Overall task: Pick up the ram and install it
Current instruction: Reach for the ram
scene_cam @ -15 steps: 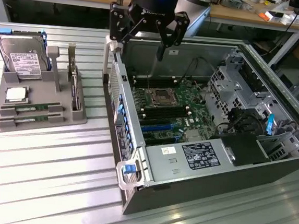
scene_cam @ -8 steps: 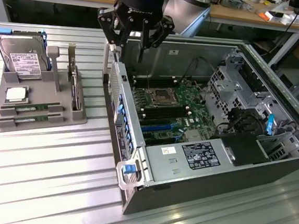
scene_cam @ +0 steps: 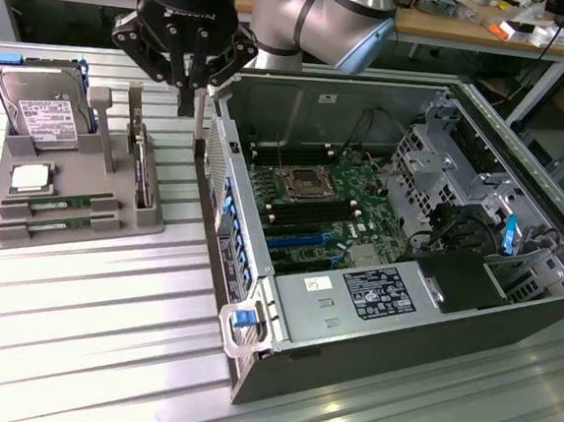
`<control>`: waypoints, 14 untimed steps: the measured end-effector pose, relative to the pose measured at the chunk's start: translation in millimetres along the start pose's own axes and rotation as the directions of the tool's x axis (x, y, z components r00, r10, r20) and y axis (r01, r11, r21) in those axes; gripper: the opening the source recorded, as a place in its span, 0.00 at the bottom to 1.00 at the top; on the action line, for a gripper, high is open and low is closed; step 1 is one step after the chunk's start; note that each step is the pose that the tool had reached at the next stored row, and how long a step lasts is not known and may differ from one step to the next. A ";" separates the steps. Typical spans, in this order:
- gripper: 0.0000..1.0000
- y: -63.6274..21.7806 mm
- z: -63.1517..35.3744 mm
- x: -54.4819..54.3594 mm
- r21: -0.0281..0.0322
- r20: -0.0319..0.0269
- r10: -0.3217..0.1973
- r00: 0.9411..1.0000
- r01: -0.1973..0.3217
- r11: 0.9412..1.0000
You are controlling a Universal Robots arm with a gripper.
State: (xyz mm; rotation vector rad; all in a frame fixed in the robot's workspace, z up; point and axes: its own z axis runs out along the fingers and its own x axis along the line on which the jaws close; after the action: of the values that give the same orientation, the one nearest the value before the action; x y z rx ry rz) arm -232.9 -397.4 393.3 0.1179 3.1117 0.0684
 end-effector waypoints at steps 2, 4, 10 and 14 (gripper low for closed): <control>0.11 -1.4 -0.4 17.2 0.000 0.000 0.000 1.000 0.000 1.000; 0.11 -2.8 -1.1 36.7 0.000 0.000 0.000 1.000 0.000 1.000; 0.11 -5.8 -2.2 76.3 0.000 0.000 0.000 1.000 0.000 1.000; 0.11 -7.7 -2.9 101.4 0.000 0.001 0.000 1.000 0.000 1.000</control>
State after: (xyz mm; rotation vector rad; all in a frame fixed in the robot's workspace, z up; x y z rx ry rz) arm -334.6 -397.5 393.3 0.1179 3.1110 0.0684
